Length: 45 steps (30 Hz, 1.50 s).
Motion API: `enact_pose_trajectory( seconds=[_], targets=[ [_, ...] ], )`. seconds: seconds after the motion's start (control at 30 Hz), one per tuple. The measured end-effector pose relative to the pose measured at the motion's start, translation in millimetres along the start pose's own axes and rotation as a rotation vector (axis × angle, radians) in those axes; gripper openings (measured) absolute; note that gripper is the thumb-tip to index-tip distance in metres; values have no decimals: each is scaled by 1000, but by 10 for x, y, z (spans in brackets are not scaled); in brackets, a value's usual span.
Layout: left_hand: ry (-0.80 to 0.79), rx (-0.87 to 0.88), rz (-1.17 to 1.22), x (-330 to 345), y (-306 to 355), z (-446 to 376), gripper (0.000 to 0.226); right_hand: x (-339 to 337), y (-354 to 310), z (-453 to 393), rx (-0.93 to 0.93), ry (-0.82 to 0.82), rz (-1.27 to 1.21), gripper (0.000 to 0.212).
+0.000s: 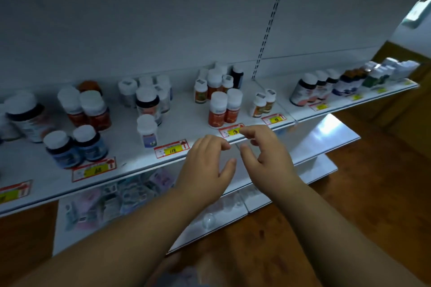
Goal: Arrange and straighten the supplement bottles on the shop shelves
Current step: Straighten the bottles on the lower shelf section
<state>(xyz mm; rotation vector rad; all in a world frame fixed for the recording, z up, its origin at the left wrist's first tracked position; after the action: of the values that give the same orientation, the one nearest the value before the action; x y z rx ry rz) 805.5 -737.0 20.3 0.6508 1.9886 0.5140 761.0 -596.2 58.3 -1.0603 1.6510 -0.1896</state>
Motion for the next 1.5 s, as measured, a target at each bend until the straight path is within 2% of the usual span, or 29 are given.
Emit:
enact_pose_trajectory(
  seconds=[0.13,0.4,0.5,0.67,0.77,0.87,0.93,1.1,1.2,1.27,1.4,1.5],
  targets=[
    [-5,26,-3,199,-81,-568,19,-69,317,-438,36,56,10,24],
    [63,32,-25,455,-83,-1478,23,-301,827,-1501,5,59,24,20],
    [97,-22,-42,535,-166,-1807,26,-205,1021,-1971,-106,0,44,24],
    [162,-167,-79,721,-281,-2214,19,40,1480,-2850,-176,-215,82,27],
    [248,-220,-166,841,-278,-2356,22,253,1757,-3296,-258,-389,209,27],
    [314,-247,-250,896,-256,-2508,23,467,2006,-3566,-293,-568,351,34],
    [314,-280,-286,939,-240,-2550,23,565,2126,-3605,-305,-620,375,41],
    [259,-355,-332,1069,-208,-2565,25,639,2180,-3667,-419,-459,378,40],
    [242,-361,-328,1091,-174,-2560,25,672,2223,-3719,-361,-519,278,52],
    [253,-366,-325,1067,-163,-2536,26,677,2263,-3725,-331,-549,284,50],
    [291,-386,-312,968,-134,-2445,26,468,2167,-3674,-218,-377,-33,35],
    [323,-402,-277,854,-119,-2300,33,222,1774,-3524,-183,-264,-282,33]
  ],
)
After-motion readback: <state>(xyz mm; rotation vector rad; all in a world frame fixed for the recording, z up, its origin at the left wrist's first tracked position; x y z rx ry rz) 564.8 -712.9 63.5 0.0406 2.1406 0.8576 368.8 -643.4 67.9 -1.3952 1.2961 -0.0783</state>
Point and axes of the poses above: each hand's wrist, its own z-axis away from the middle knuckle, its own x-axis out of the palm, y = z × x, the point moved 3 cm from there along -z, towards the middle knuckle, and after that the axes turned 1 degree about z, right-handed, at the moved point
